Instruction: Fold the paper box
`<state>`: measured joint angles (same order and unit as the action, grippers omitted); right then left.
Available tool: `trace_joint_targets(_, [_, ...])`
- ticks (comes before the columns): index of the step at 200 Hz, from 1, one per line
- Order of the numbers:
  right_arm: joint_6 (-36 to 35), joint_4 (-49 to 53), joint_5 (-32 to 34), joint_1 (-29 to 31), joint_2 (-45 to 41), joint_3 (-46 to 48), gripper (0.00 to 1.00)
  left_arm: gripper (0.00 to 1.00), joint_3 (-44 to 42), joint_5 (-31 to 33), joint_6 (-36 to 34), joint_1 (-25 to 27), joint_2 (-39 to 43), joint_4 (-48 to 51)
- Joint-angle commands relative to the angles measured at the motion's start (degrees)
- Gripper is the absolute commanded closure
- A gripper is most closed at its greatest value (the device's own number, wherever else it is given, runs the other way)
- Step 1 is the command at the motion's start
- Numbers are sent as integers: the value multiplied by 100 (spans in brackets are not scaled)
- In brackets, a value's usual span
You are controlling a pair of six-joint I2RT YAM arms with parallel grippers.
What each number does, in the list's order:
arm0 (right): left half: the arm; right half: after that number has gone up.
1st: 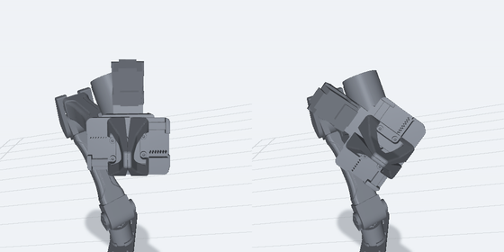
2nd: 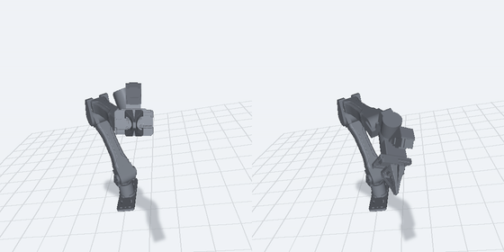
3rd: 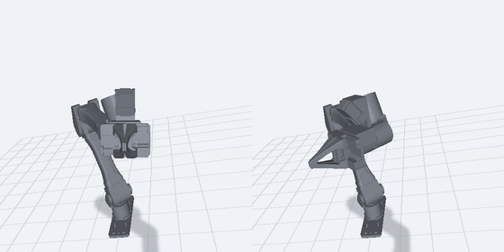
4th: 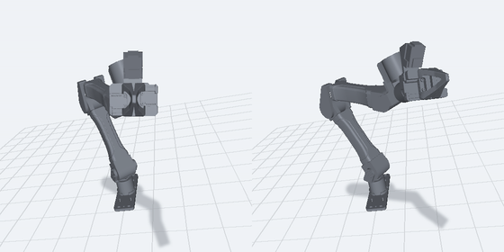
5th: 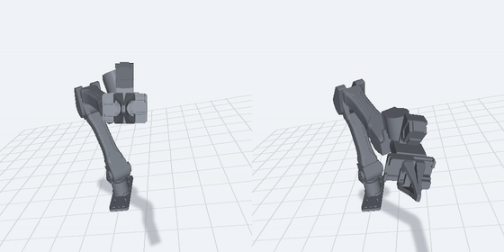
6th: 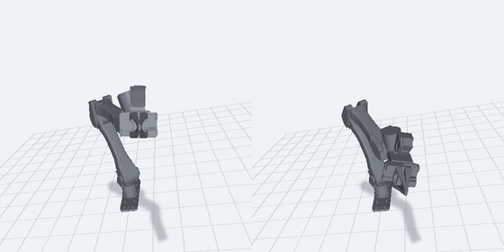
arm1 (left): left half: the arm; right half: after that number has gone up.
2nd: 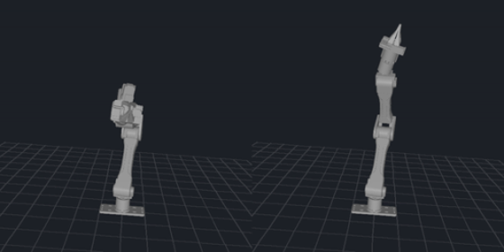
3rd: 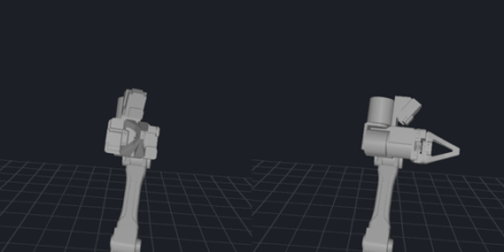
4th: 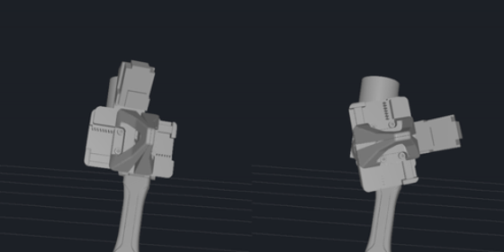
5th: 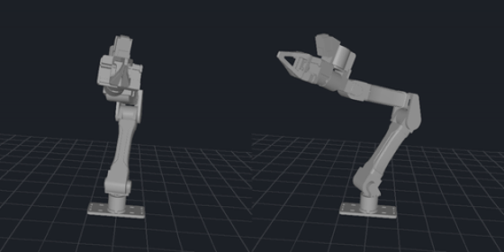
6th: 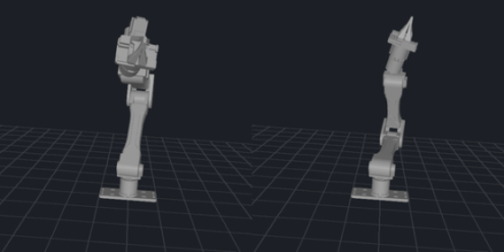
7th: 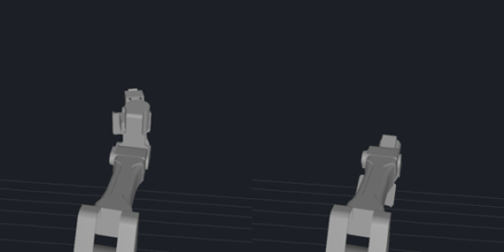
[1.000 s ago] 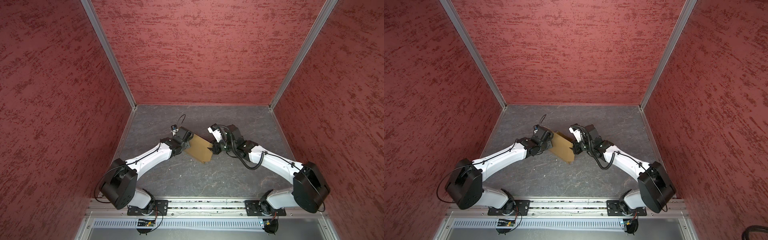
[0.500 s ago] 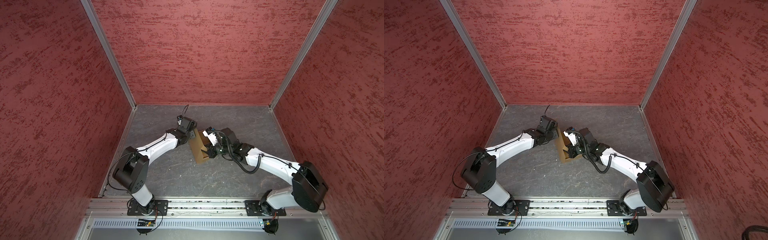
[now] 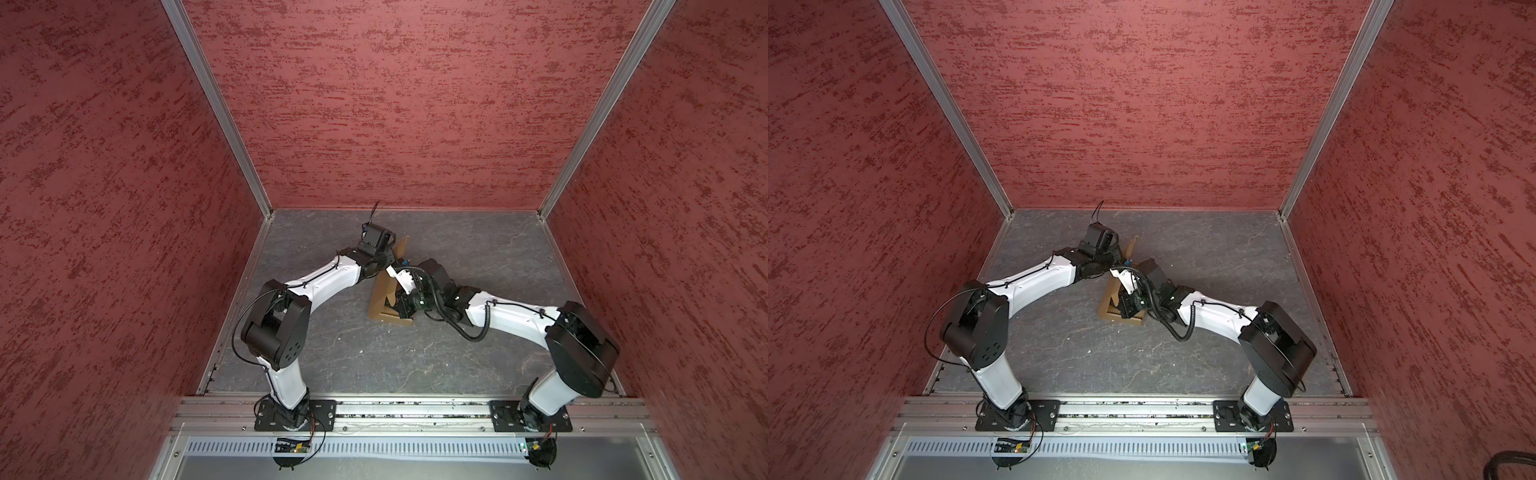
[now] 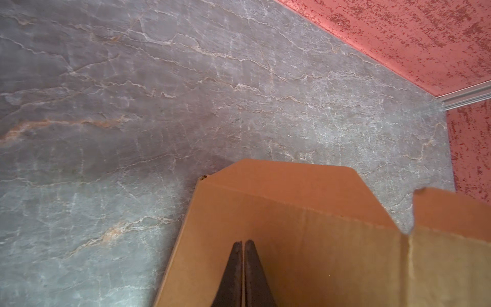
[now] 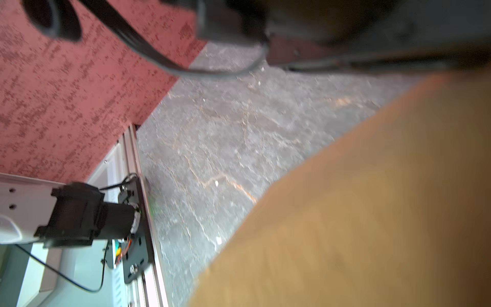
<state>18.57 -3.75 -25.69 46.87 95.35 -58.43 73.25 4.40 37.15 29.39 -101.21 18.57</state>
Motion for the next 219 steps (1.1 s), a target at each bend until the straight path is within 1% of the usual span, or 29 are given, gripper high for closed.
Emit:
trace_joint_targets(1, [108, -402, 21, 150, 241, -397, 92, 92, 235, -327, -217, -114, -99, -137])
trace_joint_targets(38, [234, -513, 175, 228, 350, -579, 88, 87, 265, -534, -461, -338, 35, 1])
trace_joint_targets(68, [309, -338, 433, 230, 278, -679, 80, 80, 233, -657, -647, -592, 290, 225])
trace_joint_targets(86, [382, -144, 610, 235, 257, -808, 73, 74, 206, -771, -763, -755, 504, 414])
trace_joint_targets(104, [462, 141, 926, 234, 221, -920, 66, 68, 77, -759, -856, -858, 838, 633])
trace_joint_targets(115, [459, 271, 1115, 232, 147, -904, 65, 65, -102, -663, -859, -890, 1112, 740])
trace_joint_targets(140, [408, 588, 1514, 164, -142, -720, 64, 62, -613, -450, -756, -940, 1802, 1015])
trace_joint_targets(163, [322, 839, 1653, -51, -502, -470, 62, 54, -1175, -395, -624, -911, 2502, 1184])
trace_joint_targets(183, [271, 1004, 1601, -319, -718, -331, 61, 48, -1548, -318, -560, -800, 3090, 1426])
trace_joint_targets(195, [224, 1074, 1507, -439, -764, -313, 61, 45, -1699, -242, -553, -668, 3389, 1638])
trace_joint_targets(219, [109, 1201, 1439, -519, -690, -468, 59, 38, -1866, 72, -577, -214, 3914, 2079])
